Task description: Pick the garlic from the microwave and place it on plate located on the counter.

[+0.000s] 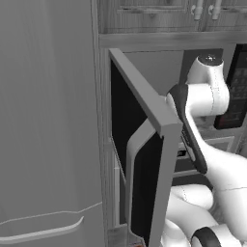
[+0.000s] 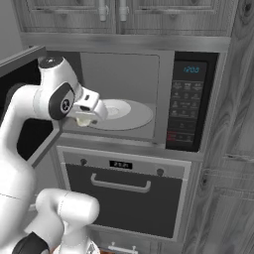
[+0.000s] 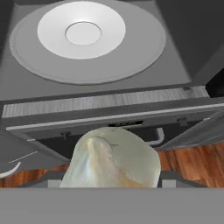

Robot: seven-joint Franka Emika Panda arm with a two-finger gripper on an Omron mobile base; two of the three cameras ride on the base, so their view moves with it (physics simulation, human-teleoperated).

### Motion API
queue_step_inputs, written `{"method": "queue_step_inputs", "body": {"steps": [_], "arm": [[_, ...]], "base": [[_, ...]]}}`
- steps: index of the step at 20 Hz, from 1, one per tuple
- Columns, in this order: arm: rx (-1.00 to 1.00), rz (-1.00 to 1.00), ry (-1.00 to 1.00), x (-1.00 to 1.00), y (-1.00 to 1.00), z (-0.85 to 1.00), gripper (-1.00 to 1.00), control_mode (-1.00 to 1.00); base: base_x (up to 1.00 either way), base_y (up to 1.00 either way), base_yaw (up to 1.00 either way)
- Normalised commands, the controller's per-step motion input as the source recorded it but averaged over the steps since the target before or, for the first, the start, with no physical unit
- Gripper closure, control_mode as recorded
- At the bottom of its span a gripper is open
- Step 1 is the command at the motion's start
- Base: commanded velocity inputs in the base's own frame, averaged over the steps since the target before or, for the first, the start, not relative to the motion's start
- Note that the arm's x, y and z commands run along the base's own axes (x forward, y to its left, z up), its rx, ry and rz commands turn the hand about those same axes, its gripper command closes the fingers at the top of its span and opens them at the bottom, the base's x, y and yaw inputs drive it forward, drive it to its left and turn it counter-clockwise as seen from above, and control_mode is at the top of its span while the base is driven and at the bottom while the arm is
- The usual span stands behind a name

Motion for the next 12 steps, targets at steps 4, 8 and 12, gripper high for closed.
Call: {"method": "queue_step_inputs", "body": {"steps": [4, 8, 12], "arm": [[0.0, 0.0, 0.0, -0.85, 0.0, 0.06, 1.0, -1.0], [0.0, 0.0, 0.0, -0.67, -0.01, 0.05, 1.0, -1.0], [0.0, 0.0, 0.01, -0.32, 0.0, 0.08, 1.0, -1.0]], "base": [[0.0, 0.0, 0.0], [0.0, 0.0, 0.0], [0.0, 0.0, 0.0]]}}
